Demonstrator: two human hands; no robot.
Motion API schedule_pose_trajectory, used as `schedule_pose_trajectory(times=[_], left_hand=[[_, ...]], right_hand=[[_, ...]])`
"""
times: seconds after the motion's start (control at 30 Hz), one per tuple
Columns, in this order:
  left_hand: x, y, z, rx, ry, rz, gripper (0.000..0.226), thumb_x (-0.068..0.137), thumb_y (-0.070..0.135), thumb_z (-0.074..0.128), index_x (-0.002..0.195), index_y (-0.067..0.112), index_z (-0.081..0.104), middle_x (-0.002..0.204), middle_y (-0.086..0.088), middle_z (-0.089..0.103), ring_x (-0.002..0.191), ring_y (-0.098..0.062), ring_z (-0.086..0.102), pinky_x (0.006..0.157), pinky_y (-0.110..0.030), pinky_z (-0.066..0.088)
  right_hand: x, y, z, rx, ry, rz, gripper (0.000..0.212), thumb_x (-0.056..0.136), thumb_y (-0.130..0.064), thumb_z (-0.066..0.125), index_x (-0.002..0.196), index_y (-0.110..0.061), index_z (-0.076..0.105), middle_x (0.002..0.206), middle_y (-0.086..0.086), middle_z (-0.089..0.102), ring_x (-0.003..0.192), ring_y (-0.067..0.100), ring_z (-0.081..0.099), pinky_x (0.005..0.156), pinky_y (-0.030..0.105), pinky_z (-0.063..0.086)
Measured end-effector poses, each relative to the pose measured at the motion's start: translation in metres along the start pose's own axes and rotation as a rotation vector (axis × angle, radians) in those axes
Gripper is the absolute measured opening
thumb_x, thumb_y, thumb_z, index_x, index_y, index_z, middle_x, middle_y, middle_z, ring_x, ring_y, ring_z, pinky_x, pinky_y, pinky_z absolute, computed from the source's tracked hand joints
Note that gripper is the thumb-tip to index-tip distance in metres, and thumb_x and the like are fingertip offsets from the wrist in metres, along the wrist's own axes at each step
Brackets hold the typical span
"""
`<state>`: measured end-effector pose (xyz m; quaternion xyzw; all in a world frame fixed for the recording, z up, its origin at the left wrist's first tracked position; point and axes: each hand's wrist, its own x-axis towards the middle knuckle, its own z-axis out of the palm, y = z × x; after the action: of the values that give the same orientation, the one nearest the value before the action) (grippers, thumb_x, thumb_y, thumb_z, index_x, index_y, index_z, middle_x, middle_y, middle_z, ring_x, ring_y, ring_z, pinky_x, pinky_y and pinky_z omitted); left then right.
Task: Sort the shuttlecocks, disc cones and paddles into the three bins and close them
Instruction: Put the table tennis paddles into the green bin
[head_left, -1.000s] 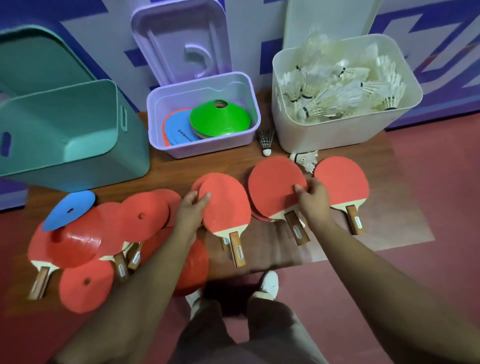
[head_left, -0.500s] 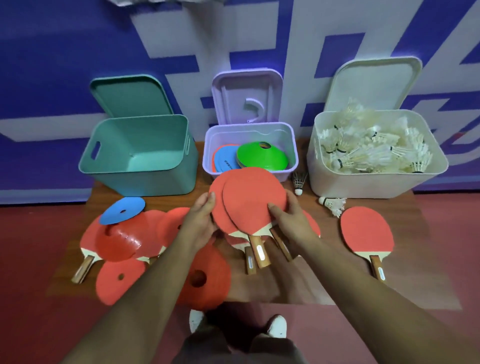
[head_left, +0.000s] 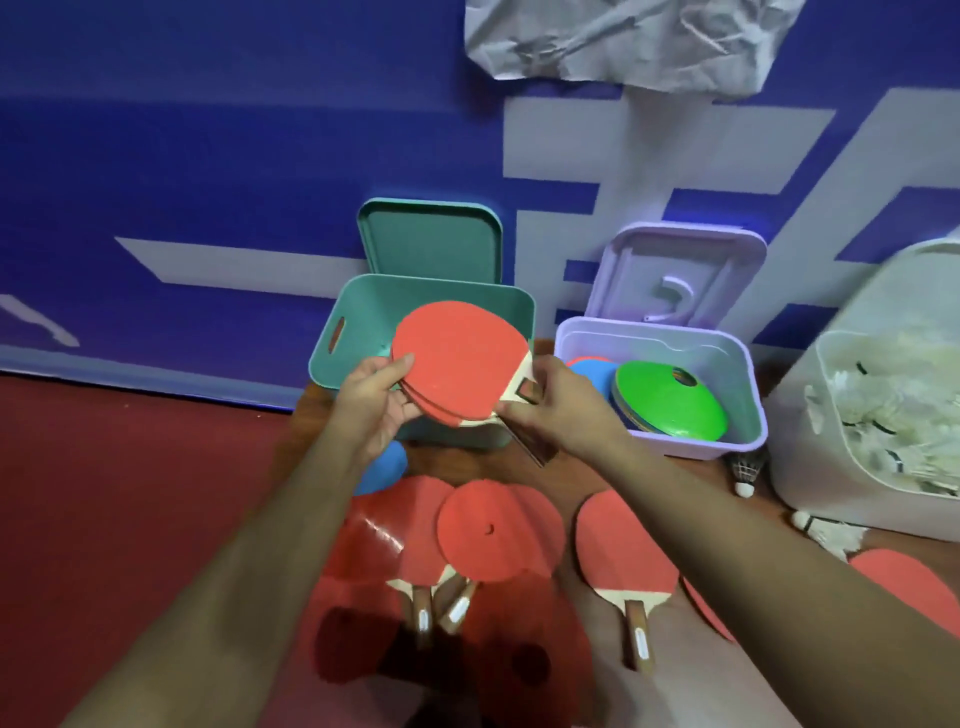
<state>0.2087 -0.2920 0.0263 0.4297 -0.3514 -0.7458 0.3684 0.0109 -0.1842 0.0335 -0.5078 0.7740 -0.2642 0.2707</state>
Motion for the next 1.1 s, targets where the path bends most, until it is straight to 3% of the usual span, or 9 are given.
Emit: schedule_pose_trajectory(times=[0.1, 0.23, 0.37, 0.47, 0.57, 0.7, 0.87, 1.0, 1.1], left_hand=[[0.039, 0.019, -0.028, -0.076, 0.023, -0.024, 0.027, 0.095, 0.001, 0.05, 0.121, 0.002, 0.044, 0.113, -0.021, 0.063, 0.092, -0.03, 0.069, 0.073, -0.056, 0.057], [0.09, 0.031, -0.06, -0.069, 0.05, -0.122, 0.039, 0.096, 0.001, 0.046, 0.135, 0.004, 0.037, 0.128, -0.022, 0.057, 0.107, -0.035, 0.063, 0.073, -0.06, 0.055], [0.138, 0.028, -0.075, 0.088, 0.071, -0.197, 0.024, 0.094, -0.007, 0.043, 0.118, -0.006, 0.048, 0.117, -0.021, 0.06, 0.105, -0.032, 0.062, 0.079, -0.055, 0.054], [0.173, 0.014, -0.086, 0.462, 0.156, -0.236, 0.013, 0.089, -0.003, 0.057, 0.082, 0.007, 0.054, 0.091, -0.013, 0.061, 0.087, -0.024, 0.059, 0.078, -0.039, 0.05], [0.206, -0.005, -0.106, 0.87, 0.11, -0.233, 0.025, 0.079, 0.014, 0.076, 0.067, 0.01, 0.054, 0.084, -0.015, 0.062, 0.081, -0.024, 0.06, 0.085, -0.044, 0.052], [0.23, -0.017, -0.112, 1.226, 0.024, -0.228, 0.035, 0.073, 0.03, 0.081, 0.085, 0.001, 0.065, 0.096, -0.021, 0.07, 0.09, -0.032, 0.068, 0.081, -0.039, 0.054], [0.239, -0.025, -0.104, 1.468, -0.043, -0.278, 0.049, 0.079, 0.031, 0.076, 0.114, 0.0, 0.061, 0.115, -0.017, 0.065, 0.104, -0.032, 0.062, 0.085, -0.034, 0.048], [0.234, -0.022, -0.099, 1.54, -0.076, -0.238, 0.045, 0.082, 0.033, 0.073, 0.108, -0.002, 0.063, 0.114, -0.02, 0.065, 0.103, -0.034, 0.062, 0.077, -0.032, 0.045], [0.218, -0.013, -0.093, 1.496, -0.043, -0.175, 0.027, 0.083, 0.031, 0.064, 0.085, 0.005, 0.063, 0.101, -0.02, 0.068, 0.089, -0.033, 0.062, 0.067, -0.029, 0.042]], right_hand=[[0.043, -0.025, 0.017, -0.121, -0.066, -0.035, 0.062, 0.069, -0.049, 0.076, 0.114, -0.017, 0.048, 0.105, -0.008, 0.063, 0.095, 0.016, 0.06, 0.071, 0.03, 0.043], [0.093, -0.034, 0.047, -0.276, -0.089, -0.139, 0.066, 0.073, -0.032, 0.069, 0.13, -0.019, 0.039, 0.111, 0.01, 0.063, 0.103, 0.033, 0.06, 0.081, 0.039, 0.05], [0.126, -0.026, 0.079, -0.33, -0.053, -0.08, 0.076, 0.076, -0.022, 0.068, 0.142, -0.017, 0.03, 0.107, 0.016, 0.064, 0.097, 0.04, 0.061, 0.076, 0.04, 0.048], [0.142, -0.014, 0.101, -0.357, -0.072, 0.006, 0.07, 0.076, -0.016, 0.064, 0.138, -0.016, 0.031, 0.106, 0.018, 0.064, 0.095, 0.042, 0.061, 0.072, 0.04, 0.046], [0.157, 0.001, 0.12, -0.327, -0.134, 0.127, 0.06, 0.077, -0.012, 0.061, 0.131, -0.013, 0.033, 0.106, 0.019, 0.064, 0.095, 0.042, 0.062, 0.072, 0.04, 0.047], [0.177, 0.014, 0.144, -0.305, -0.196, 0.221, 0.059, 0.079, -0.015, 0.061, 0.129, -0.011, 0.029, 0.108, 0.02, 0.065, 0.098, 0.039, 0.064, 0.077, 0.041, 0.048], [0.194, 0.028, 0.155, -0.331, -0.244, 0.253, 0.063, 0.08, -0.018, 0.065, 0.132, -0.011, 0.029, 0.106, 0.019, 0.065, 0.099, 0.038, 0.064, 0.076, 0.037, 0.046], [0.196, 0.03, 0.152, -0.325, -0.305, 0.246, 0.061, 0.081, -0.012, 0.062, 0.137, -0.012, 0.036, 0.118, 0.019, 0.063, 0.108, 0.036, 0.06, 0.079, 0.031, 0.043], [0.186, 0.014, 0.137, -0.264, -0.272, 0.224, 0.06, 0.082, -0.021, 0.065, 0.136, -0.006, 0.044, 0.132, 0.019, 0.057, 0.121, 0.033, 0.054, 0.098, 0.033, 0.044]])
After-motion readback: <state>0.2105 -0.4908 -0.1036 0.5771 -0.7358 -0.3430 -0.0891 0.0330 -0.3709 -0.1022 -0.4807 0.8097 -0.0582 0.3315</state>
